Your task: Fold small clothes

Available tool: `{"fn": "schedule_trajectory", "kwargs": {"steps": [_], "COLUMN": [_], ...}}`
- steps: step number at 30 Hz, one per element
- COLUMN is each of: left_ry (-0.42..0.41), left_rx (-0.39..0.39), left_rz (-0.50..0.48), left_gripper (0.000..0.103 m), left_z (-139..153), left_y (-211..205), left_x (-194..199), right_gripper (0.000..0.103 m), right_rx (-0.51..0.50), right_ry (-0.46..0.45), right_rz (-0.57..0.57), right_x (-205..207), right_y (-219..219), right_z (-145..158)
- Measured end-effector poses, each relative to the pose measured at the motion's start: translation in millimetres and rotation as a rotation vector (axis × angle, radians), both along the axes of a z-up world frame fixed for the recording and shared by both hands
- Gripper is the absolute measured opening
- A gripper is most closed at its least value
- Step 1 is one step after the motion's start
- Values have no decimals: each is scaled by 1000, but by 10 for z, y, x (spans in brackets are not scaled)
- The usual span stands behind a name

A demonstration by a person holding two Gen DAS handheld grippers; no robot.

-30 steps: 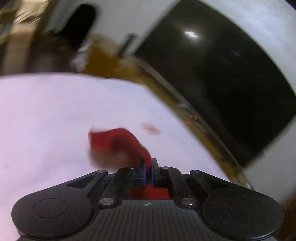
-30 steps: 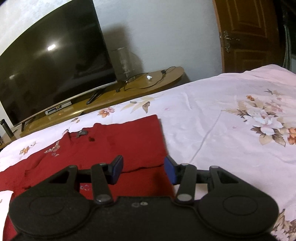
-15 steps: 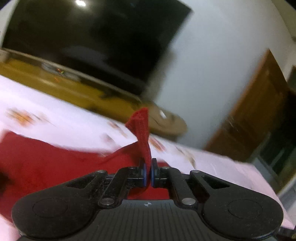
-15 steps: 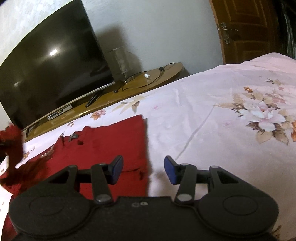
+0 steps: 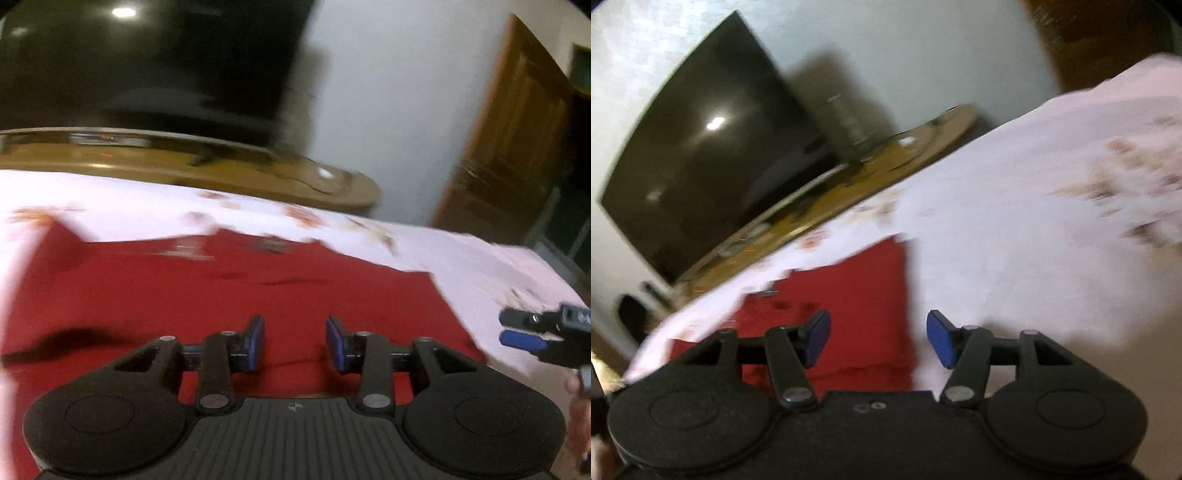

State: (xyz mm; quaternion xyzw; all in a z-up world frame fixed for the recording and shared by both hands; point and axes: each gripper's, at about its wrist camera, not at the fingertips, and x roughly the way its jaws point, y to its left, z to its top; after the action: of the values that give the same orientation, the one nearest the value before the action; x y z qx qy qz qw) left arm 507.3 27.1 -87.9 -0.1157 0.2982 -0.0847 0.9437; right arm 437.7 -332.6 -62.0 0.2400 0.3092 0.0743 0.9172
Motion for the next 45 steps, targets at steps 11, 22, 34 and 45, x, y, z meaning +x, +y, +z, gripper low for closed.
{"fn": "schedule_trajectory", "kwargs": {"steps": [11,22,34,45], "left_ry": [139,125,130,150], "left_rx": [58,65,149,154], "left_rz": [236,212,151,150], "left_gripper": [37,15,6,6], "left_z": [-435,-603,-532,-490], "left_y": [1431,1452,1334,1318], "left_x": [-420,-328,-349,-371], "right_gripper": [52,5,5,5], "right_rx": [243,102,-61,-122], "right_ry": [172,79,34,71], "right_rz": [116,68,-6,-18], "right_x": [778,781,587,609], "right_y": [833,906,468,438], "right_z": [-538,-388,-181,-321]}}
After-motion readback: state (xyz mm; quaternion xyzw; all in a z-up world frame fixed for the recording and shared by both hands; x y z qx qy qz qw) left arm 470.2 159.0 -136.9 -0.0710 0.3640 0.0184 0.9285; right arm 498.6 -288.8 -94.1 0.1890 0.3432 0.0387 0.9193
